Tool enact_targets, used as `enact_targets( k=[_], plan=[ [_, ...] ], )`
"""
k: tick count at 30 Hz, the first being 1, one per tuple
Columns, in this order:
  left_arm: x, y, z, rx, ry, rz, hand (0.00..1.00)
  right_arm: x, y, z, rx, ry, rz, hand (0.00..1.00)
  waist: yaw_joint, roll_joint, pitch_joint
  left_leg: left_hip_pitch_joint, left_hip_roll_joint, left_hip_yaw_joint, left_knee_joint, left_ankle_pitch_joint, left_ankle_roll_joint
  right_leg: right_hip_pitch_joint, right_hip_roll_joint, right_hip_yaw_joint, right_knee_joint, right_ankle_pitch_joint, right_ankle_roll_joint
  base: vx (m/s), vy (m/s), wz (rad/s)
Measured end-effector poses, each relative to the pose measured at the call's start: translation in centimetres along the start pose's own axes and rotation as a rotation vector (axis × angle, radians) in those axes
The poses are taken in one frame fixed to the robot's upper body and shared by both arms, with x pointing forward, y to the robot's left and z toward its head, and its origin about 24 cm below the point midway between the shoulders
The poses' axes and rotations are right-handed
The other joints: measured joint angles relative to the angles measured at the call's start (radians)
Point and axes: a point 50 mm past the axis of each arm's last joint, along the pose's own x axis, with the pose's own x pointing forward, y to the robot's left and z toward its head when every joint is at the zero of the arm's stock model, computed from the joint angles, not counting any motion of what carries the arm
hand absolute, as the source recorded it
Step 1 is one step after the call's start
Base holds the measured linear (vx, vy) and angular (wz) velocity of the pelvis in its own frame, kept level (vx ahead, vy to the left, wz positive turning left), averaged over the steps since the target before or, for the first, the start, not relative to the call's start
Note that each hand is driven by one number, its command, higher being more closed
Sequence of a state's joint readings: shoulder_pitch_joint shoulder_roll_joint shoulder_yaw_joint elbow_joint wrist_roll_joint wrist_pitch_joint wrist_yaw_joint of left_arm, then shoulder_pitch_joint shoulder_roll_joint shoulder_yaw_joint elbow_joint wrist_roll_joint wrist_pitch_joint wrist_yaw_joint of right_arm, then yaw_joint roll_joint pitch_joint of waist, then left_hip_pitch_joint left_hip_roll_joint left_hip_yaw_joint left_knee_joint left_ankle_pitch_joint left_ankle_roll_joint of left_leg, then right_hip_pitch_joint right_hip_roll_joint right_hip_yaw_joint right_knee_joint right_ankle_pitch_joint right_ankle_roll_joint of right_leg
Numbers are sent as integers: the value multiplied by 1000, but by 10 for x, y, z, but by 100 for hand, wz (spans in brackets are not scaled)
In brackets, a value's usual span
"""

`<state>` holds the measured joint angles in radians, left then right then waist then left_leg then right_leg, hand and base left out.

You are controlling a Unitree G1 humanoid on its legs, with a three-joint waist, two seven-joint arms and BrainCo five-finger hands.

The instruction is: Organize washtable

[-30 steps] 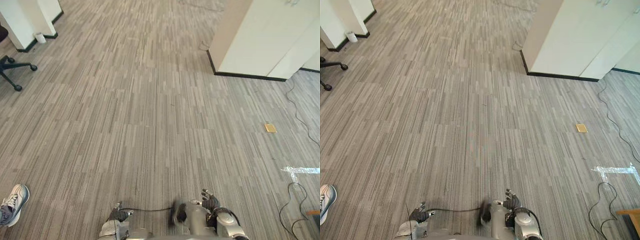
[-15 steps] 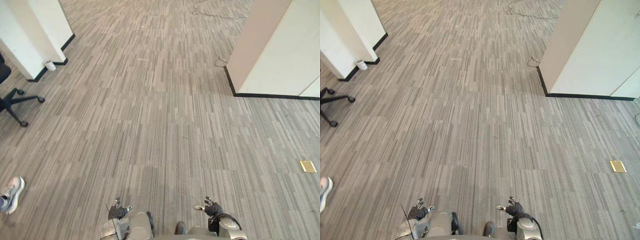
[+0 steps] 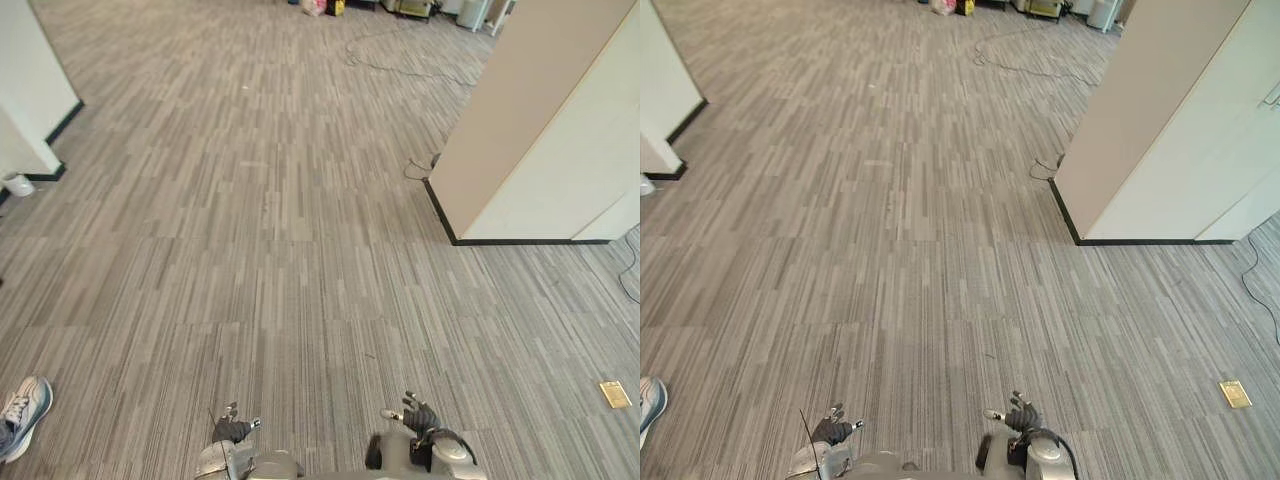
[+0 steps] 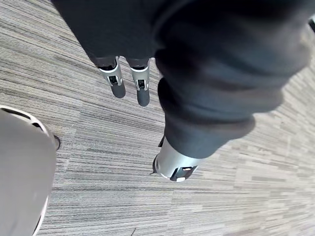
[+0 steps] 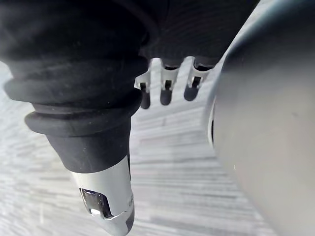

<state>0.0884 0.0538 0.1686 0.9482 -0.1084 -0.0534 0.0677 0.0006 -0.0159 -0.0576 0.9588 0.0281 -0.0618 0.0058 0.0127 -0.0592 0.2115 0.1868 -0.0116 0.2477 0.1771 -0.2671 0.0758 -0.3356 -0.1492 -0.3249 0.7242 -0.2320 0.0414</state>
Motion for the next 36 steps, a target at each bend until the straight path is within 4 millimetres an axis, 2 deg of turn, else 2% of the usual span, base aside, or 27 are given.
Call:
enact_targets(
  k=[1, 2, 3, 4, 5, 6, 7, 8, 9, 11, 12, 14, 16, 17, 19, 20, 22, 23, 25, 26, 27, 29, 31, 32, 33, 35, 36],
  plan=[
    [0, -1, -1, 17, 6, -6, 0, 0, -4, 0, -9, 0, -8, 0, -7, 4, 4, 40, -8, -4, -34, -2, -4, -16, 28, -19, -186, 45, 8, 769, 128, 41],
    [0, 0, -2, 39, 6, -9, 0, -1, -8, -3, -21, 17, -17, 0, -15, -5, 12, 107, -39, -30, -78, -14, -24, -23, 63, -13, -450, 143, 16, 803, 109, 46],
    [-1, 2, -3, 43, 9, -4, 0, -1, -10, -6, -4, 30, -22, 0, -18, -12, 13, 133, -52, -42, -86, -25, -41, -29, 69, 1, -493, 162, 8, 854, 65, 62],
    [-3, 6, -9, 53, 23, 5, 0, -2, -8, -7, -1, 34, -19, 0, -29, -23, 3, 184, -66, -67, -84, -55, -64, -38, 84, 21, -484, 155, -34, 627, 4, 62],
    [-3, 5, -11, 56, 28, 3, 0, -2, -8, -6, 4, 32, -20, 0, -38, -13, 3, 195, -59, -86, -59, -74, -63, -40, 101, 55, -455, 208, -122, 968, -23, 90],
    [-4, 0, -13, 36, 32, -1, 0, -2, -10, -4, -15, 27, -21, 0, -52, 7, -6, 148, -22, -121, 125, -85, -78, -32, 108, 48, -388, 259, -173, 658, -27, 70],
    [-4, -2, -13, 18, 28, -1, 0, -2, -13, -5, -20, 28, -27, 0, -49, 23, -4, 102, 1, -122, 255, -73, -97, -14, 112, 37, -378, 260, -173, 818, -63, 61],
    [-4, -7, -11, -13, 22, -5, 0, -2, -15, -2, -23, 16, -31, 0, -51, 46, -1, 13, 60, -116, 496, -8, -140, 34, 134, 11, -380, 255, -168, 642, -53, -6],
    [-6, -12, -12, -57, 19, -5, 0, -3, -22, 3, -48, -7, -46, 0, -29, 113, -3, -133, 194, -77, 832, 166, -154, 116, 212, 30, -419, 206, -176, 952, -33, -42],
    [-4, -15, -4, -61, -10, -11, 0, -3, -18, 3, -41, -3, -38, 0, -12, 113, 6, -232, 274, -26, 991, 110, -145, 198, 244, 60, -443, 164, -183, 763, 19, -58],
    [-3, -8, 2, -37, -32, -3, 0, -3, -12, 0, -29, 7, -24, 0, -2, 87, 12, -299, 285, 12, 995, 65, -147, 285, 244, 90, -493, 148, -168, 717, -4, -42],
    [-3, -4, 10, -37, -67, 5, 0, -2, -2, -6, -20, 38, -1, 0, 7, 53, 9, -388, 258, 41, 849, 11, -119, 403, 228, 145, -587, 142, -155, 695, 32, -54],
    [-2, -3, 18, -41, -108, 4, 0, 2, 8, -6, -17, 61, 21, 0, 37, 33, 19, -468, 192, 41, 516, -5, -117, 480, 188, 213, -639, 118, -122, 761, 199, -95],
    [-2, -7, 20, -45, -115, -4, 0, 2, 8, -6, -20, 69, 20, 0, 50, 49, 20, -506, 159, 20, 236, 61, -149, 535, 165, 244, -677, 94, -91, 732, 284, -94],
    [-3, -14, 18, -44, -111, -23, 0, 0, 5, -13, -23, 88, 11, 0, 64, 77, 9, -536, 168, 15, 74, 145, -161, 594, 164, 257, -722, 62, -59, 682, 364, -62],
    [-2, -14, 17, -46, -105, -23, 0, 0, 4, -14, -32, 94, 9, 0, 64, 83, 4, -531, 162, 7, 108, 264, -110, 642, 150, 274, -729, 29, -37, 651, 386, -34],
    [-2, -12, 18, -40, -108, -20, 0, -1, 10, -17, -26, 100, 21, 0, 56, 41, -14, -529, 109, 0, 141, 271, -50, 641, 99, 265, -673, 14, -44, 618, 362, -7],
    [-2, -7, 18, -34, -110, -10, 0, -3, 10, -22, -20, 112, 21, 0, 57, 22, -23, -514, 79, 0, 185, 227, 3, 586, 64, 265, -493, 2, -15, 673, 389, 6],
    [-1, -5, 18, -16, -104, -13, 0, -3, 11, -23, -4, 108, 18, 0, 52, -7, -27, -475, 36, -1, 203, 170, 16, 522, 21, 274, -276, 4, 25, 651, 362, 26],
    [2, 0, 20, 40, -89, -12, 0, -3, 11, -23, 1, 109, 20, 0, 46, -41, -17, -370, -26, -8, 205, 97, 30, 374, -25, 330, 164, 87, 102, 623, 322, 43],
    [2, 2, 19, 48, -77, -9, 0, -3, 10, -22, -1, 105, 21, 0, 42, -41, -14, -327, -39, -17, 203, 80, 43, 345, -28, 327, 261, 87, 98, 611, 294, 51],
    [1, 1, 11, 69, -46, -17, 0, -3, 5, -18, -16, 83, 12, 0, 24, -20, -3, -185, -53, -49, 157, 32, 58, 270, -14, 283, 361, 52, 49, 568, 215, 47],
    [0, -6, 8, 109, -38, -42, 0, -3, -2, -8, -14, 31, -7, 0, -2, -3, 0, -55, -54, -100, 73, 1, 66, 110, 38, 200, 244, -27, 3, 597, 201, 58],
    [1, -7, 8, 114, -34, -44, 0, -3, -4, -7, -11, 22, -16, 0, -7, 1, 3, -27, -54, -113, 58, -8, 67, 73, 54, 188, 186, -37, -1, 487, 106, 57],
    [1, -9, 6, 113, -24, -49, 0, -4, -12, -9, -7, 26, -37, 0, -11, 9, 9, 27, -54, -135, 22, -22, 58, 21, 88, 178, 23, -33, 7, 644, 121, 71],
    [0, -11, 4, 124, -21, -55, 0, -5, -16, -10, 36, 22, -54, 0, -26, 10, 9, 105, -59, -171, -31, -45, 24, -16, 117, 146, -266, 63, 1, 759, 104, 76],
    [0, -11, 3, 137, -17, -57, 0, -5, -15, -10, 39, 20, -51, 0, -27, 8, 10, 156, -61, -187, -44, -66, -11, -24, 137, 127, -399, 128, -24, 952, 41, 71]
  ],
)
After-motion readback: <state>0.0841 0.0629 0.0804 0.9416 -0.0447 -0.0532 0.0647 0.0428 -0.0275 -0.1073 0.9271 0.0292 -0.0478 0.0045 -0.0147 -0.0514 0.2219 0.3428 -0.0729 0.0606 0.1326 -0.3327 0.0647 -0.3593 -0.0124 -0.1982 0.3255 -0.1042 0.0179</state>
